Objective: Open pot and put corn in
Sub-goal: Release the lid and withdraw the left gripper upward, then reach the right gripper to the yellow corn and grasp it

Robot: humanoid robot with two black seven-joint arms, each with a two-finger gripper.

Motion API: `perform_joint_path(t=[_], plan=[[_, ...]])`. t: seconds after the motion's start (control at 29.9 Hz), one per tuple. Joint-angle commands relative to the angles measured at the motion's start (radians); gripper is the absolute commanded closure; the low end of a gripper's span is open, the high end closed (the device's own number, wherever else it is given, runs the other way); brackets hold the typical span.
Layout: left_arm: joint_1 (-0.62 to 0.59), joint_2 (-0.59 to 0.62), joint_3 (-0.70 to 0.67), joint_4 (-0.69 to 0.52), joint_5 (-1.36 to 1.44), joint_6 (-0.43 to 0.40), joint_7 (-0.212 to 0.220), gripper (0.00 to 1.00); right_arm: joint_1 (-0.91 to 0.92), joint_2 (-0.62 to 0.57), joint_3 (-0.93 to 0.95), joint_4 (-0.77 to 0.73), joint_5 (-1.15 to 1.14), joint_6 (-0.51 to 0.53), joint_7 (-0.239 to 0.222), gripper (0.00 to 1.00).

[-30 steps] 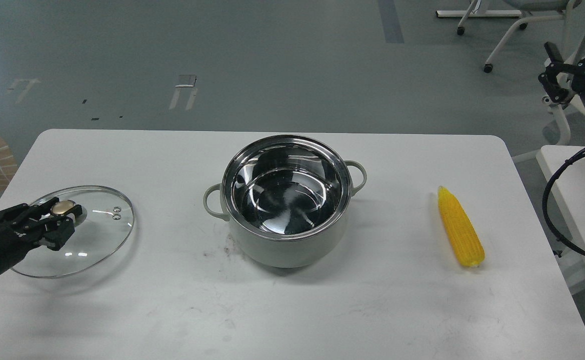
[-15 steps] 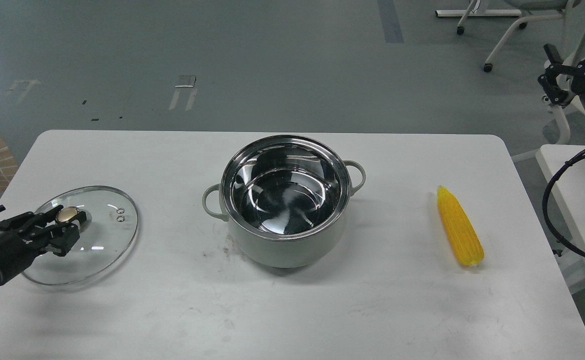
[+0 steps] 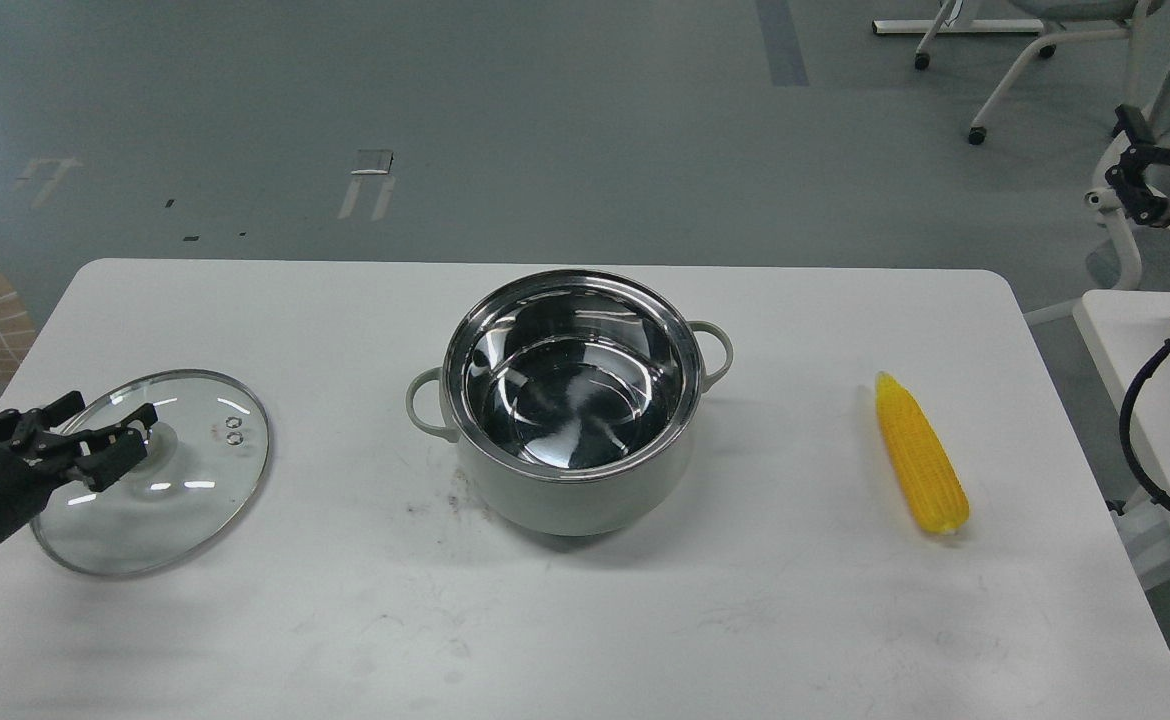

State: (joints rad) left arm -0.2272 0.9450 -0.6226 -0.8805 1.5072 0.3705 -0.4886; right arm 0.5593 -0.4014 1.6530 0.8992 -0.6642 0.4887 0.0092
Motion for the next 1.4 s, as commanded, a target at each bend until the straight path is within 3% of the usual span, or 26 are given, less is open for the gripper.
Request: perform_joint_path(t=[0.0,0.33,0.57,0.8,0.94,1.1,1.37], plan=[[-0.11,0.008,-0.026,-0.011,-0.252,-0.027,0.0,0.08,-0.024,-0.04,0.001,0.024,0.002,0.0,0.0,0.0],[-0.495,-0.035,-0.049,0.051,-0.999,-0.526,0.0,0.04,-0.052,-0.074,-0.108,0.047,-0.026,0.0,-0.006,0.0],[-0.56,-0.097,-0.083,0.071,-1.254,-0.737,0.0,0.02,-0.071,-0.197,-0.229,0.168,-0.236,0.0,-0.006,0.0],[-0.557,-0.201,-0.21,0.078,-1.28,-0.762,0.0,0.02,-0.183,-0.203,-0.28,0.325,-0.685,0.0,0.0,0.0],[-0.557,-0.27,-0.258,0.077,-1.306,-0.762,0.021,0.02,-0.275,-0.211,-0.283,0.463,-0.96,0.0,0.0,0.0],[-0.558,-0.327,-0.261,0.074,-1.332,-0.76,0.019,0.02,-0.308,-0.208,-0.304,0.503,-1.135,0.0,-0.006,0.0],[-0.561,-0.347,-0.263,0.074,-1.329,-0.762,0.015,0.02,-0.3,-0.179,-0.541,0.495,-1.336,0.0,-0.034,0.0]])
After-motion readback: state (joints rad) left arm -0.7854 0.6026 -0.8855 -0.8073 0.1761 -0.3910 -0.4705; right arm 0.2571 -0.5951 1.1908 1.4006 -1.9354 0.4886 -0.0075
